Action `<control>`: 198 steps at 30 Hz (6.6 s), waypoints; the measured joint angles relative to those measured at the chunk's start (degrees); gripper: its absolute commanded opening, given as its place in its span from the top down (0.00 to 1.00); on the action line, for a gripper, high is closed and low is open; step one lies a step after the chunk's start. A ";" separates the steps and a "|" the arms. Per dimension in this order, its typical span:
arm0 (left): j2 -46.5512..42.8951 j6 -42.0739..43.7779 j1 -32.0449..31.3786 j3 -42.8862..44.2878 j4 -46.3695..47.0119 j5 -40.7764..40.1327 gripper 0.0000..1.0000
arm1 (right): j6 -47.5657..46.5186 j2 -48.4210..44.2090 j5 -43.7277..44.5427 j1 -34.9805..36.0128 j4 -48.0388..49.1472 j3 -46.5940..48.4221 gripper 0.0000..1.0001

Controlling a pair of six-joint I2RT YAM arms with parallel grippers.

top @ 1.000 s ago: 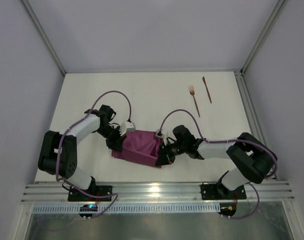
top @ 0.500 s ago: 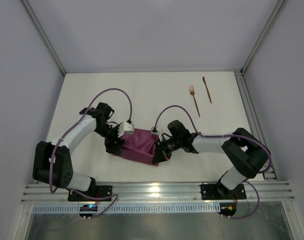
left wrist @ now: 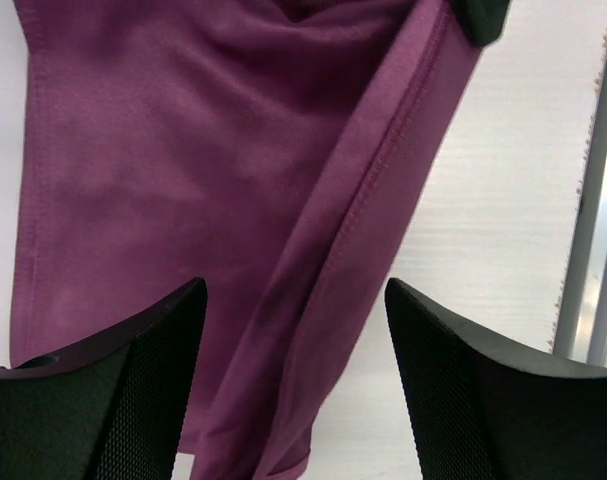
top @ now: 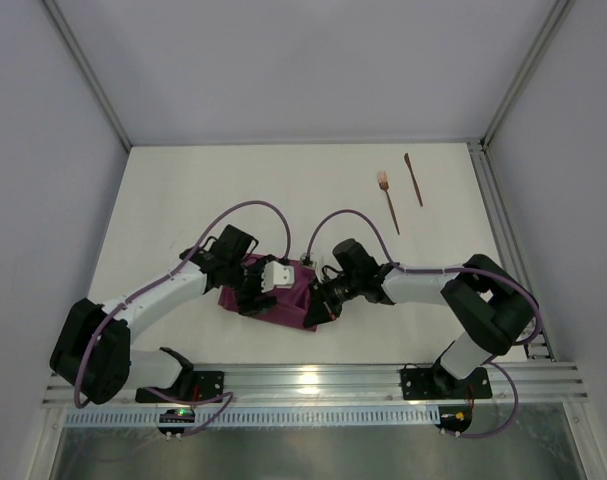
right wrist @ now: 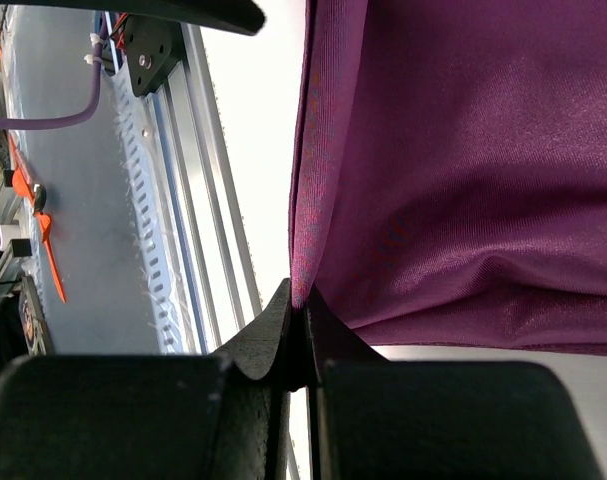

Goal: Fold the napkin into a case and place the utensils inside
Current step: Fold the lower triangle-folded napkin at the center of the board.

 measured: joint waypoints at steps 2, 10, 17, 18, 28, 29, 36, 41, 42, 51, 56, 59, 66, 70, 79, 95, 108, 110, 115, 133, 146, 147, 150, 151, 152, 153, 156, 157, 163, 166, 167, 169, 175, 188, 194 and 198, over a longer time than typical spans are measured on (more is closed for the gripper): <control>0.96 -1.53 -0.31 0.00 2.32 -0.48 0.47 | -0.22 0.00 -0.13 0.00 -0.04 0.02 0.96; 2.80 -4.17 -0.61 0.02 4.50 -0.24 0.87 | -0.70 0.00 -0.28 0.00 -0.26 0.02 0.96; 4.39 -4.07 -0.61 0.04 3.82 0.79 0.96 | -0.90 0.00 -0.33 0.00 -0.26 0.02 0.96; 4.39 -4.02 -0.61 0.04 3.74 0.94 0.93 | -0.98 0.00 -0.33 0.00 -0.26 0.02 0.96; 4.85 -2.16 -0.61 0.87 1.05 5.11 0.38 | -1.79 0.00 -0.37 -0.02 -0.33 0.02 0.96; 5.25 -2.16 -0.61 1.03 1.14 5.11 0.39 | -1.90 0.00 -0.37 -0.02 -0.35 0.04 0.96; 9.92 -1.38 -0.61 1.18 2.89 3.91 0.45 | -3.02 0.00 -0.59 -0.04 -0.74 0.04 0.96; 10.16 -1.49 -0.61 1.18 3.80 3.45 0.83 | -3.30 0.00 -0.83 -0.04 -0.76 0.04 0.96; 10.14 -1.36 -0.61 1.18 3.87 3.52 0.92 | -3.30 0.00 -0.85 -0.04 -0.76 0.04 0.96; 10.05 -1.07 -0.63 1.18 2.99 3.54 1.00 | -3.52 -0.11 -0.55 -0.04 -1.77 0.04 0.71; 9.97 -1.90 -0.63 1.18 2.78 2.86 1.00 | -4.48 -2.10 1.40 -0.33 -4.68 0.39 0.50; 9.25 -3.34 -0.70 1.18 2.84 1.70 1.00 | -4.55 -5.95 3.34 -1.97 -6.82 0.39 0.49; 6.34 -6.80 -0.72 0.94 3.65 0.00 1.00 | -2.16 -12.70 8.68 -8.17 -5.25 0.42 0.76; 5.90 -7.61 -0.72 0.55 4.13 -0.44 1.00 | 0.28 -9.46 11.26 -8.13 -1.75 1.01 0.89; 5.90 -8.44 -0.72 0.15 4.17 -0.98 1.00 | 4.20 1.55 15.21 -6.10 5.49 5.14 0.81; 5.90 -8.15 -0.72 0.13 4.02 -0.90 1.00 | 10.69 3.19 40.57 -5.64 4.50 8.85 0.57; 5.90 -8.00 -0.72 0.13 3.85 -0.79 1.00 | 11.76 7.69 41.94 -4.74 4.79 9.03 0.71; 5.90 -8.00 -0.72 0.13 3.80 -0.76 1.00 | 11.93 7.69 41.97 -4.72 4.96 9.03 0.72; 5.90 -8.02 -0.72 0.13 3.63 -0.79 1.00 | 11.96 7.72 42.16 -4.50 4.98 9.03 0.90; 9.20 -10.93 3.06 3.65 2.78 0.20 1.00 | 9.75 3.13 38.82 -4.42 6.69 3.58 0.94; 14.49 -11.67 4.28 6.95 2.73 -0.02 1.00 | 8.83 2.89 34.82 -4.96 11.17 0.17 0.94; 14.84 -11.67 4.42 7.19 2.75 -0.09 1.00 | 8.74 2.56 34.58 -4.96 11.56 -0.31 0.94; 16.48 -11.74 4.70 8.22 2.71 -0.28 1.00 | 8.50 1.64 33.64 -4.96 12.70 -1.44 0.94; 17.29 -11.76 4.70 8.72 2.71 -0.33 1.00 | 8.48 1.51 33.35 -4.96 13.05 -1.64 0.94; 18.14 -11.80 4.70 9.16 2.75 -0.42 1.00 | 8.44 1.51 33.14 -4.96 13.40 -1.75 0.94; 18.93 -11.87 4.70 9.51 2.78 -0.59 1.00 | 8.35 1.49 32.85 -4.96 13.79 -1.88 0.94; 20.72 -11.98 4.70 9.88 2.80 -1.22 1.00 | 8.09 1.29 32.41 -4.96 14.32 -2.34 0.92; 21.22 -12.00 4.70 9.92 2.82 -1.36 1.00 | 8.04 1.20 32.33 -4.96 14.38 -2.43 0.92; 21.94 -12.55 4.70 10.32 2.82 -1.40 1.00 | 7.87 -0.13 32.26 -4.96 14.71 -3.58 0.92; 21.94 -12.81 4.70 10.32 2.89 -1.64 1.00 | 7.78 -0.94 32.26 -4.96 14.80 -3.98 0.91; 21.94 -12.87 4.70 10.32 2.91 -1.86 1.00 | 7.69 -1.03 32.26 -4.96 14.84 -4.02 0.91; 21.94 -13.07 4.70 10.32 3.10 -2.21 0.99 | 7.67 -1.09 32.24 -4.96 14.86 -4.20 0.90; 21.97 -13.16 4.70 10.32 3.21 -2.47 0.97 | 7.39 -1.73 32.68 -4.96 13.97 -4.26 0.62; 21.97 -12.96 4.68 10.32 3.19 -2.43 0.90 | 5.57 -19.58 37.81 -2.71 8.35 -5.11 0.44; 21.94 -13.00 4.61 10.29 3.17 -2.40 0.86 | 7.41 -16.26 33.94 0.87 14.51 -9.70 0.38; 21.92 -13.03 4.59 10.29 3.17 -2.43 0.85 | 7.98 -10.14 31.98 2.19 16.63 -9.29 0.38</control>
